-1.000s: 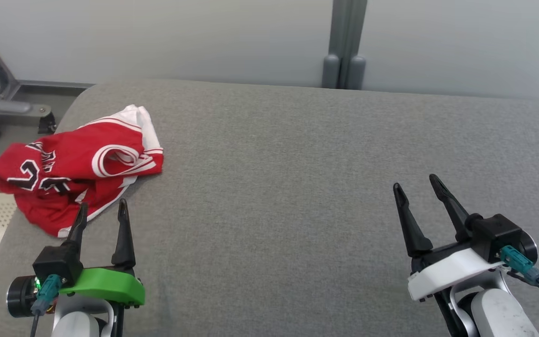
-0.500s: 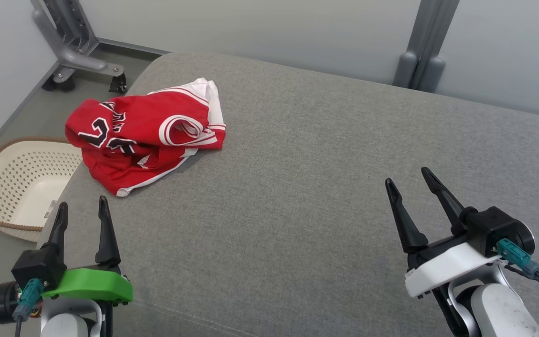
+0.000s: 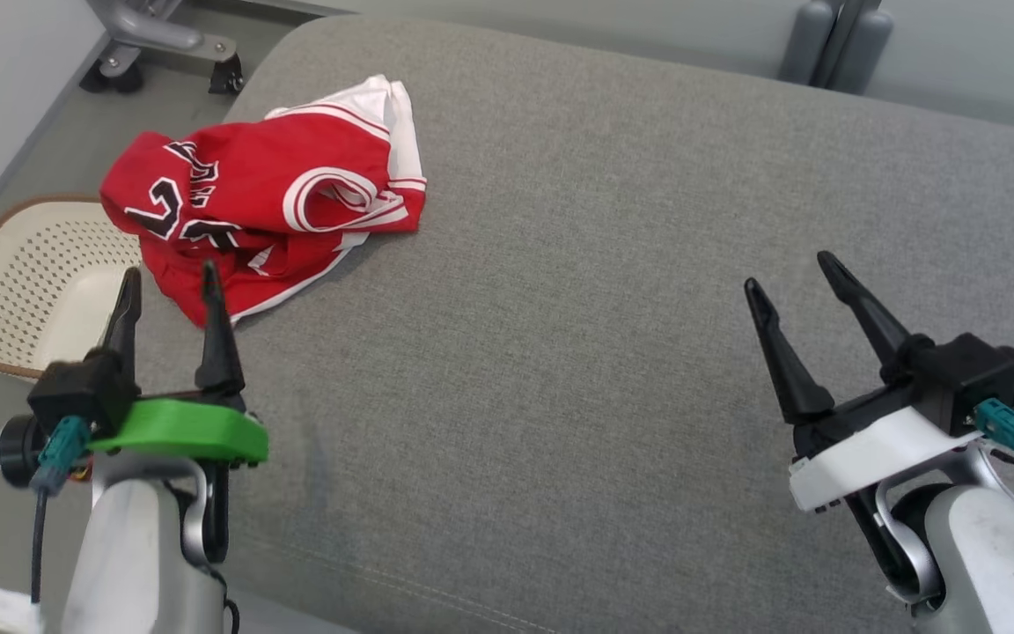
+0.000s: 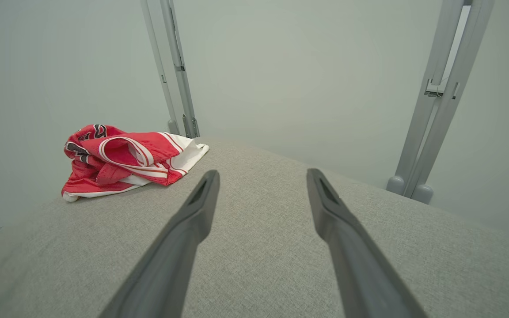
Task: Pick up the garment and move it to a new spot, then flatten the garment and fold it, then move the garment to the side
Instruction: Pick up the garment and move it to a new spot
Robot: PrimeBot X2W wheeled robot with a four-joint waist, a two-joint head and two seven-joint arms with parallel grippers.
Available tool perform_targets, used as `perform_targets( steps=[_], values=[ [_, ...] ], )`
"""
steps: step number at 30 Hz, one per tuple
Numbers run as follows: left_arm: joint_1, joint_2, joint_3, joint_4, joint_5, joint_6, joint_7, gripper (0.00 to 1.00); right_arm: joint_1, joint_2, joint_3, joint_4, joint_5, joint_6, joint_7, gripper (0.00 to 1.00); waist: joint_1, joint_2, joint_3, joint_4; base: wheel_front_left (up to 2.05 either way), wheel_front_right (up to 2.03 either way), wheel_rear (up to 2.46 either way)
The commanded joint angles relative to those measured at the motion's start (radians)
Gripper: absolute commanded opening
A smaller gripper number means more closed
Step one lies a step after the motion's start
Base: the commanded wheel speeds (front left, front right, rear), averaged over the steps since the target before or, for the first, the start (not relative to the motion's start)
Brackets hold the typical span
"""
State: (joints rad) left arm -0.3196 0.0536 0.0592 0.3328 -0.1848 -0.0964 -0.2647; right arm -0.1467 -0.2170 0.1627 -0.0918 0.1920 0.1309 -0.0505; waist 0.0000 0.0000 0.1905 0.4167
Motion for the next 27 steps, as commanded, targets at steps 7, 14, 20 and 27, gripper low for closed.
perform_targets(
  steps=[7,14,20,27],
  values=[
    [-0.27,0.001,-0.063,0.283,-0.028,-0.017,0.003,1.0,-0.068,-0.047,-0.016,-0.049,0.021,0.0,0.02,1.0,0.0,0.0,0.205,-0.096,0.0,0.0,0.0],
    [-0.461,0.049,-0.053,0.572,-0.044,-0.011,0.001,1.0,-0.094,-0.06,-0.024,-0.058,0.032,0.0,0.018,1.0,0.0,0.0,0.265,-0.151,0.0,0.0,0.0],
    [-0.527,0.08,-0.02,0.681,-0.061,0.025,0.0,0.72,-0.092,-0.065,-0.042,-0.052,0.035,0.0,0.013,1.0,0.0,0.0,0.277,-0.155,0.0,0.0,0.0],
    [-0.477,0.11,0.026,0.57,-0.051,0.042,0.0,0.0,-0.076,-0.053,-0.042,-0.04,0.025,0.0,-0.001,1.0,0.0,0.0,0.233,-0.145,0.0,0.0,0.0]
  ],
)
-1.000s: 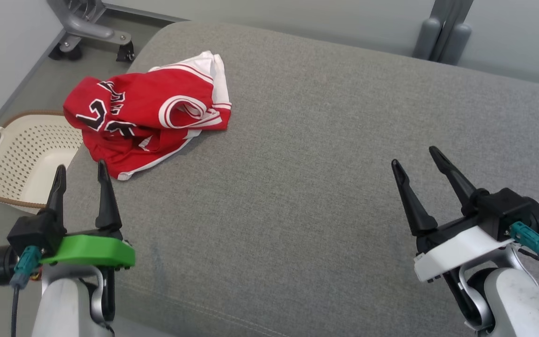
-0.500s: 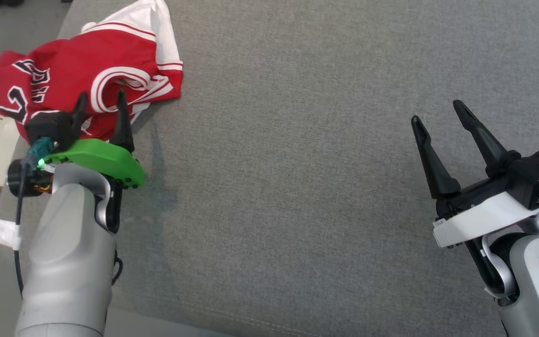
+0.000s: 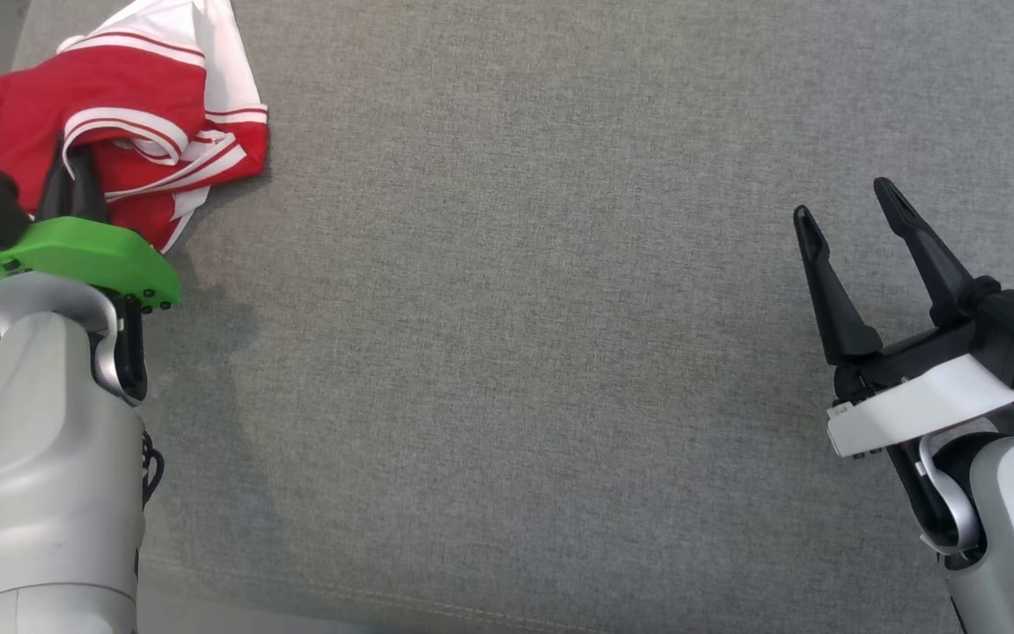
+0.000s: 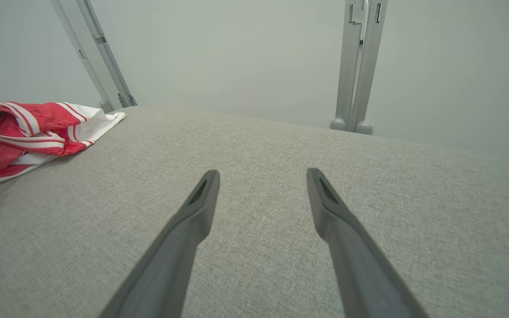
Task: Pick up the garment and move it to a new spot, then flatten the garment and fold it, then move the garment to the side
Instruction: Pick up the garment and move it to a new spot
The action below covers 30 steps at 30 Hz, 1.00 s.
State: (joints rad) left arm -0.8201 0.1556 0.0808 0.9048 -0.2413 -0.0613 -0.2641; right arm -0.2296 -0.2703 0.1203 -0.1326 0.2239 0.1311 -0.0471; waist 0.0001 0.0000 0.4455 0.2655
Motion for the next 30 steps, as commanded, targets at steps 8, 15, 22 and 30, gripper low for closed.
perform_targets(
  steps=[8,15,22,30],
  values=[
    [0.186,0.035,0.071,-0.268,0.04,0.01,0.0,0.0,0.047,0.043,0.022,0.043,0.004,-0.001,-0.035,1.0,-0.0001,0.0,-0.161,-0.008,0.0,0.0,0.0],
    [0.367,0.031,0.093,-0.469,0.07,0.005,0.0,0.0,0.097,0.087,0.037,0.082,0.008,-0.001,-0.065,1.0,-0.0001,0.0,-0.288,-0.03,0.0,0.0,0.0],
    [0.559,0.005,0.069,-0.674,0.092,0.017,0.03,0.0,0.149,0.123,0.043,0.115,-0.001,-0.001,-0.084,1.0,-0.0001,0.0,-0.377,-0.071,0.0,0.0,0.0],
    [0.626,-0.041,-0.046,-0.877,0.108,-0.011,0.112,0.0,0.158,0.122,0.017,0.101,-0.012,-0.001,-0.078,1.0,-0.0001,0.0,-0.367,-0.157,0.0,0.0,0.0]
  ],
)
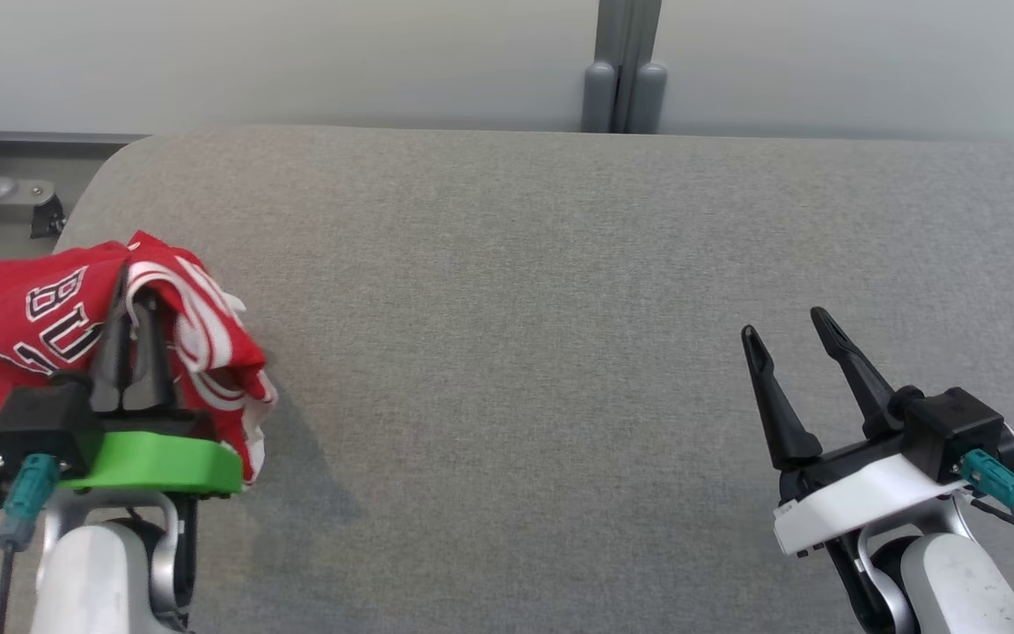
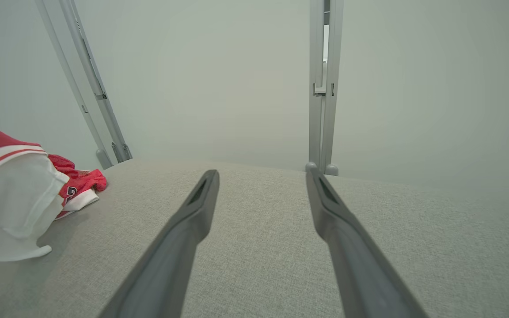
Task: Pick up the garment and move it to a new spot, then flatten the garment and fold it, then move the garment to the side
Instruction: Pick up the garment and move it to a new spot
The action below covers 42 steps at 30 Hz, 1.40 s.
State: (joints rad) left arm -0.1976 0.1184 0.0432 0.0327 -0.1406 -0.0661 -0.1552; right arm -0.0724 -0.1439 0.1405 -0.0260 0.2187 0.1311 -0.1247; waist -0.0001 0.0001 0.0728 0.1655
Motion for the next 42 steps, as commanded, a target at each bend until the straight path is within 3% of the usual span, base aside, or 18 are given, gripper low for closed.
perform_targets(
  steps=[1,7,16,21,25,26,27,28,36,42],
  values=[
    [-0.004,-0.009,-0.031,-0.016,0.009,-0.011,0.009,0.0,-0.004,-0.006,-0.007,-0.008,-0.009,-0.001,0.002,1.0,0.0001,-0.0001,0.013,-0.071,0.0,0.0,0.0],
    [-0.084,-0.04,-0.2,-0.005,0.015,-0.042,0.037,0.0,-0.039,-0.011,-0.019,-0.026,-0.004,-0.001,-0.002,1.0,0.0001,-0.0001,0.076,-0.202,0.0,0.0,0.0],
    [-0.281,-0.064,-0.514,0.143,-0.025,-0.063,0.027,0.0,-0.09,0.003,-0.05,-0.001,0.016,0.0,-0.049,1.0,0.0001,-0.0001,0.207,-0.414,0.0,0.0,0.0],
    [-0.362,-0.064,-0.657,0.221,-0.102,-0.061,0.001,0.0,-0.109,0.022,-0.063,0.027,0.033,0.0,-0.076,1.0,0.0001,-0.0001,0.267,-0.488,0.0,0.0,0.0],
    [-0.404,-0.064,-0.726,0.299,-0.153,-0.042,-0.011,0.0,-0.123,0.031,-0.066,0.049,0.041,0.0,-0.096,1.0,0.0001,-0.0001,0.295,-0.509,0.0,0.0,0.0],
    [-0.417,-0.064,-0.734,0.317,-0.161,-0.034,-0.019,0.15,-0.126,0.032,-0.066,0.054,0.042,0.0,-0.1,1.0,0.0001,-0.0001,0.298,-0.509,0.0,0.0,0.0],
    [-0.426,-0.065,-0.74,0.329,-0.167,-0.026,-0.029,0.69,-0.127,0.034,-0.068,0.059,0.042,0.0,-0.103,1.0,0.0001,-0.0001,0.299,-0.507,0.0,0.0,0.0],
    [-0.441,-0.065,-0.746,0.339,-0.172,-0.018,-0.042,1.0,-0.127,0.036,-0.072,0.064,0.042,0.0,-0.108,1.0,0.0001,-0.0001,0.298,-0.5,0.0,0.0,0.0],
    [-0.484,-0.062,-0.727,0.334,-0.173,0.056,-0.102,1.0,-0.124,0.019,-0.077,0.074,0.024,-0.001,-0.11,1.0,0.0001,-0.0001,0.235,-0.4,0.0,0.0,0.0],
    [-0.403,-0.003,-0.637,0.273,-0.183,0.13,-0.111,1.0,-0.096,0.008,-0.08,0.057,0.013,-0.001,-0.086,1.0,0.0001,-0.0001,0.176,-0.322,0.0,0.0,0.0]
  ],
)
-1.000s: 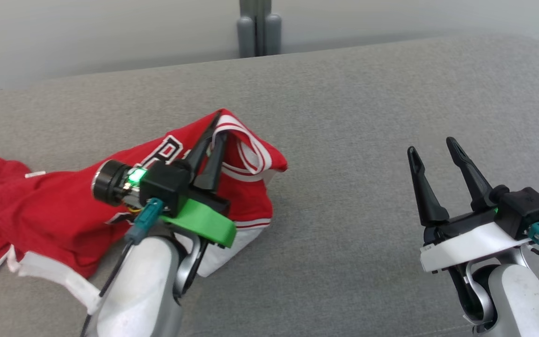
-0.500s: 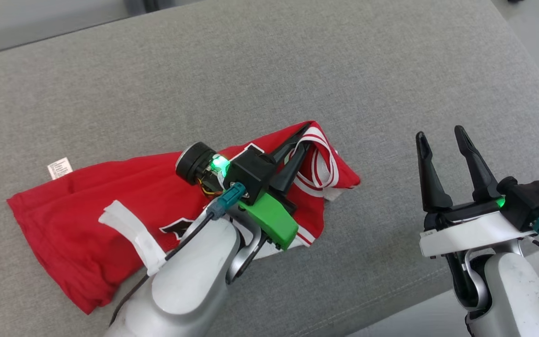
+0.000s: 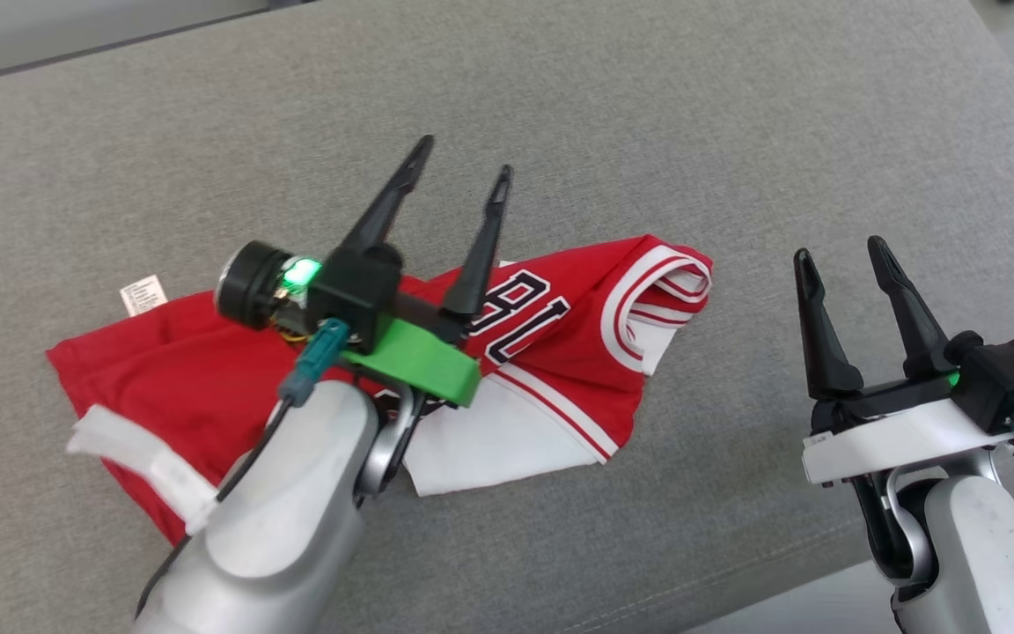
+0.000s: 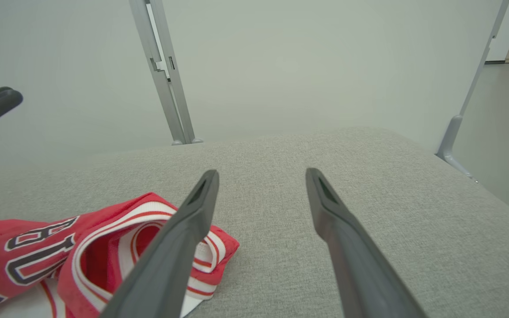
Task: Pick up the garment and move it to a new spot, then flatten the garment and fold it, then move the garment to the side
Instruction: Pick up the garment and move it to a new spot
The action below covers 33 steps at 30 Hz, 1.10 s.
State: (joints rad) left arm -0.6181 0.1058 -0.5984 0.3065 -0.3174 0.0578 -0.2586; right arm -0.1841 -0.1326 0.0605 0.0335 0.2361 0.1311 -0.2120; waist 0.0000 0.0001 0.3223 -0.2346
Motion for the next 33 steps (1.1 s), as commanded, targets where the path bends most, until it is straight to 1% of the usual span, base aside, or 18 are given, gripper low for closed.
perform_targets(
  steps=[1,7,9,12,16,24,33],
  values=[
    [0.036,0.026,0.027,-0.014,-0.012,0.021,-0.007,1.0,0.02,-0.004,-0.002,-0.006,-0.005,-0.001,0.007,1.0,0.0,-0.0001,-0.082,0.092,0.0,0.0,0.0],
    [0.177,0.107,0.175,-0.094,-0.039,0.097,-0.005,1.0,0.046,-0.006,-0.009,-0.03,-0.014,-0.001,0.032,1.0,0.0,-0.0001,-0.118,0.155,0.0,0.0,0.0],
    [0.226,0.126,0.223,-0.119,-0.049,0.114,-0.006,1.0,0.054,-0.008,-0.009,-0.037,-0.016,-0.001,0.041,1.0,0.0,-0.0001,-0.129,0.171,0.0,0.0,0.0],
    [0.298,0.148,0.28,-0.142,-0.062,0.128,-0.006,1.0,0.068,-0.009,-0.009,-0.044,-0.019,-0.001,0.053,1.0,0.0,-0.0001,-0.148,0.19,0.0,0.0,0.0],
    [0.376,0.163,0.321,-0.162,-0.071,0.121,-0.006,1.0,0.091,-0.009,-0.013,-0.052,-0.021,-0.001,0.068,1.0,0.0,-0.0001,-0.177,0.211,0.0,0.0,0.0],
    [0.454,0.181,0.306,-0.155,-0.067,0.097,-0.005,1.0,0.134,-0.005,-0.009,-0.065,-0.021,-0.001,0.094,1.0,0.0,-0.0001,-0.22,0.217,0.0,0.0,0.0],
    [0.495,0.186,0.296,-0.148,-0.076,0.105,-0.004,1.0,0.169,0.002,-0.009,-0.075,-0.022,-0.001,0.11,1.0,0.0,-0.0001,-0.245,0.205,0.0,0.0,0.0]
  ],
)
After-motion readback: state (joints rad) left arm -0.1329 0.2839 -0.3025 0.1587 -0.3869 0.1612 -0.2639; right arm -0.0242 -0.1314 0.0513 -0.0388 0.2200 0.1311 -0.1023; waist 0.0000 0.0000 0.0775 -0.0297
